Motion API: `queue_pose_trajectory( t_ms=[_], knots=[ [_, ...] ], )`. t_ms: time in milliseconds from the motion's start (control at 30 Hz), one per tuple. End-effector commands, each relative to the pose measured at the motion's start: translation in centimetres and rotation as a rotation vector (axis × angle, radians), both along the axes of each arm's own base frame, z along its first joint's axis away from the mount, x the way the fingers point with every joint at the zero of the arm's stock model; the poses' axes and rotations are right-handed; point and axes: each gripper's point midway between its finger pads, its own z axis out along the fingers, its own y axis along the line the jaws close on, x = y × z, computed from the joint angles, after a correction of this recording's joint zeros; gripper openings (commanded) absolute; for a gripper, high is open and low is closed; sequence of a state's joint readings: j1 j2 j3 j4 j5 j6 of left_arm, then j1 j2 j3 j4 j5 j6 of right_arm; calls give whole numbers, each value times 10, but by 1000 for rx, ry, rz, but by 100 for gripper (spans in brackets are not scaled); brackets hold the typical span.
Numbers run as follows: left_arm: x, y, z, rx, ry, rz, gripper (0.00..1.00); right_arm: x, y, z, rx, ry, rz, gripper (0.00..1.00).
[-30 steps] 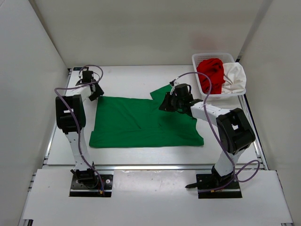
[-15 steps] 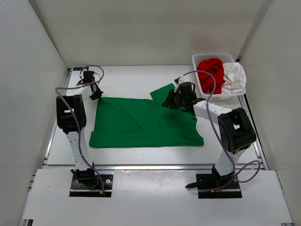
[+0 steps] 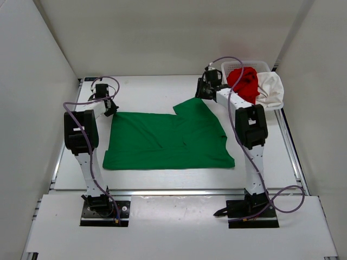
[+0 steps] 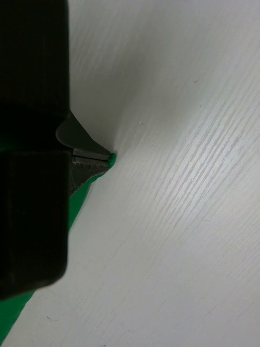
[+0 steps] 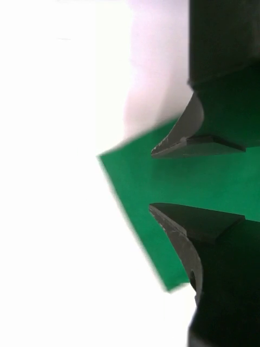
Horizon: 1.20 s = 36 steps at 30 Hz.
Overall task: Fold and stack the t-shirts
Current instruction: Grap the side of the flattened tshirt furthest away from the robot with both arms
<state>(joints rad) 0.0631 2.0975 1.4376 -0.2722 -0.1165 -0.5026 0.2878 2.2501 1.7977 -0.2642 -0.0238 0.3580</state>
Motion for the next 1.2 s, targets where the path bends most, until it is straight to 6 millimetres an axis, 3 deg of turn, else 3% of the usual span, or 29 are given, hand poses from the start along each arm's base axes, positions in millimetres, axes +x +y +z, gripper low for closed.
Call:
queue_pose_trajectory(
  t_ms=[0,33,67,133,233,300,500,600,667,700,733,867,933,1067,1167],
  knots=[
    [3,-8,32,-13,-73,-18,0,14,-16,-15,-164,82,3,37],
    [1,-7,30,-12,-66,-13,0,31,-7,-14,-168,62,11,37],
    [3,-2,32,-14,-75,0,0,26,-13,-25,-203,119,15,37],
    [3,-6,30,-17,-71,-9,0,43,-14,-27,-218,127,12,37],
    [4,-8,30,-20,-71,-16,0,38,-17,-38,-190,153,5,37],
    [4,-8,30,-6,-64,-25,0,42,-13,-32,-170,129,22,37],
    [4,-8,26,-20,-61,-18,0,38,-4,-40,-164,153,44,31],
    [4,-9,29,-16,-62,-20,0,36,-4,-38,-154,160,43,21],
    [5,-10,31,-22,-69,-23,0,40,1,-27,-146,134,39,14],
    [4,-10,32,-28,-71,-23,0,41,1,-18,-142,122,35,5],
    [5,-10,33,-18,-73,-21,0,41,0,-18,-143,122,38,3],
    [3,-10,40,-58,-95,-13,0,44,-2,32,-133,48,32,0],
    [-2,-2,44,-81,-122,15,0,34,-6,47,-137,60,32,0],
    [-9,-7,49,-75,-130,5,0,8,-5,61,-85,142,71,0],
    [-15,-13,61,-74,-151,-12,0,-8,-7,81,-95,171,72,0]
  ],
)
